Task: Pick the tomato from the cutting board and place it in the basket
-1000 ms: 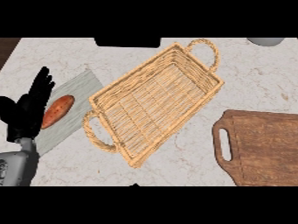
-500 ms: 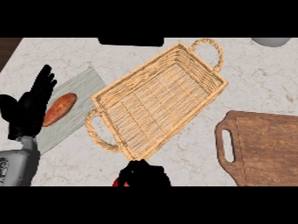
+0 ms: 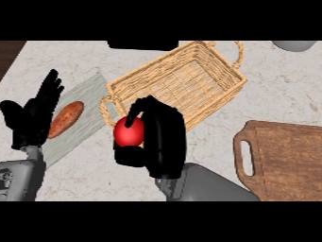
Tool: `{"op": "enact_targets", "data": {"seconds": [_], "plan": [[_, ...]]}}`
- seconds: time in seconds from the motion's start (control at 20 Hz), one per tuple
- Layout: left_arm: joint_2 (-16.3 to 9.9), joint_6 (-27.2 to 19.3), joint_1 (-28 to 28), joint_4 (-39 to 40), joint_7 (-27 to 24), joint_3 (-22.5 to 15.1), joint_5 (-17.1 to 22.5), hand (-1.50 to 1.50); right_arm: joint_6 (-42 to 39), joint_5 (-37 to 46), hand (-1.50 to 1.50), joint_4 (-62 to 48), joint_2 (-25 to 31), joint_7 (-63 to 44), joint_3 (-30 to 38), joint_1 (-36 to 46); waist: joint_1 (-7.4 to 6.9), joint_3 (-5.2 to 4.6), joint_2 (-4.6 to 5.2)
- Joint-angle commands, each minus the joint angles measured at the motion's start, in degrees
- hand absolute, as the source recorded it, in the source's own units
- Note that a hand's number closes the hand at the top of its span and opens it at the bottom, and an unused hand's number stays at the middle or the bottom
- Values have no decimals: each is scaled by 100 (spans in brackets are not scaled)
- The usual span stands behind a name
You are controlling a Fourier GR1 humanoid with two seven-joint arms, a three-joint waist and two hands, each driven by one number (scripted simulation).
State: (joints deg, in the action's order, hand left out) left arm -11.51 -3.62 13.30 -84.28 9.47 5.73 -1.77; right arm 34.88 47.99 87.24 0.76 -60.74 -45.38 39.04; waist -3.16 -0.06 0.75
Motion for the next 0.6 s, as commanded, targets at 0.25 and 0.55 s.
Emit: {"op": "enact_targets", "data": {"seconds": [0.25, 0.55], "plan": [[-72, 42, 16, 5, 101, 74, 43, 0, -1669, 264, 150, -1760, 729, 606, -310, 1875, 77, -13, -70], [-52, 5, -171, -215, 96, 89, 35, 0, -2076, 388, 150, -2948, 250, 1227, -26, 2755, 133, 2, -61]]}}
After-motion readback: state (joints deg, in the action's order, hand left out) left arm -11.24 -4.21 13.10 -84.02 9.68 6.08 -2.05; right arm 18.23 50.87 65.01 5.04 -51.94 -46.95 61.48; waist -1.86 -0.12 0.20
